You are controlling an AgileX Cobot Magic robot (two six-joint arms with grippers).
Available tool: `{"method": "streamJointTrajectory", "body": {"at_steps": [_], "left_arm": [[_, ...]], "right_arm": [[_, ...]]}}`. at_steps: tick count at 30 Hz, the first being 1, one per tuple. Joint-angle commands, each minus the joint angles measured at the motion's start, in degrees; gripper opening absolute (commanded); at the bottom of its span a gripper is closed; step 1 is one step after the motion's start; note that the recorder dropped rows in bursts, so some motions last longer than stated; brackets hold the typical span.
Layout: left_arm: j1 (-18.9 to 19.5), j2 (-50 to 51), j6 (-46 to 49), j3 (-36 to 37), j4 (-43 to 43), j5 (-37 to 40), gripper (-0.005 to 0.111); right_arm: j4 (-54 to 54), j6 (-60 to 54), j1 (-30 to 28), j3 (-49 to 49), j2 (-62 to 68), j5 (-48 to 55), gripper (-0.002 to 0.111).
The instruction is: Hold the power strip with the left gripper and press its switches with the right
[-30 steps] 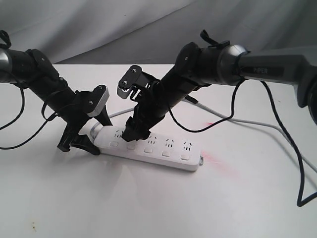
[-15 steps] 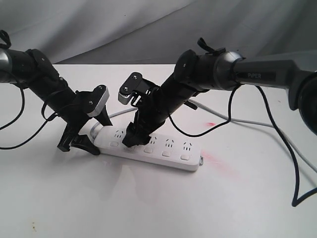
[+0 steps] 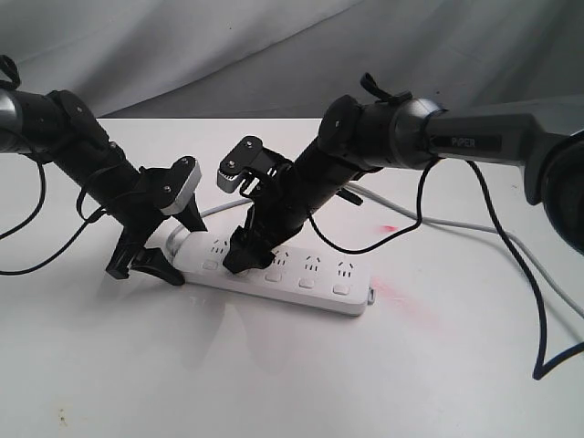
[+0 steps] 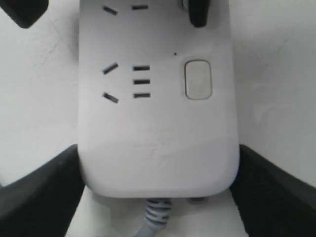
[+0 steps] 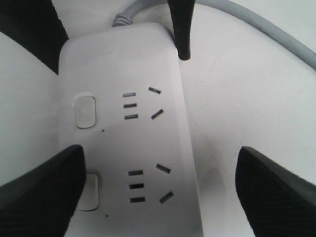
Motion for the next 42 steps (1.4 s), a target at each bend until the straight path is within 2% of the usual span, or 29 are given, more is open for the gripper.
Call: {"method": "streamJointTrajectory", "body": {"at_steps": [1, 11, 16, 23, 31, 37, 42], "left_arm": [[-0.17, 0.26, 0.42, 0.05, 1.39, 1.10, 0.032], [-0.17, 0.26, 0.42, 0.05, 1.39, 1.10, 0.032], [-0.17, 0.26, 0.42, 0.05, 1.39, 1.10, 0.032], [-0.17, 0.26, 0.42, 0.05, 1.39, 1.10, 0.032], [-0.17, 0.26, 0.31, 0.05, 1.39, 1.10, 0.032], [-0.17, 0.26, 0.31, 0.05, 1.39, 1.10, 0.032], [-0.17, 0.26, 0.31, 0.05, 1.39, 1.10, 0.032]], "right_arm": [[-5.89, 0.36, -0.13, 0.39, 1.32, 0.42, 0.076], [-12.20, 5.08, -0.13, 0.55, 1.32, 1.14, 0.076], [-13.52, 6.16, -0.35, 4.08, 1.32, 0.00, 0.076], [-9.67, 5.81, -0.14, 5.01, 0.66, -0.52, 0.076], [-1.28, -0.94, -1.71, 5.01, -11.57, -3.20, 0.076], [-0.79, -1.62, -3.38, 5.03, -12.62, 1.31, 0.076], [-0.79, -1.79, -3.58, 7.59, -12.49, 0.61, 0.076]]}}
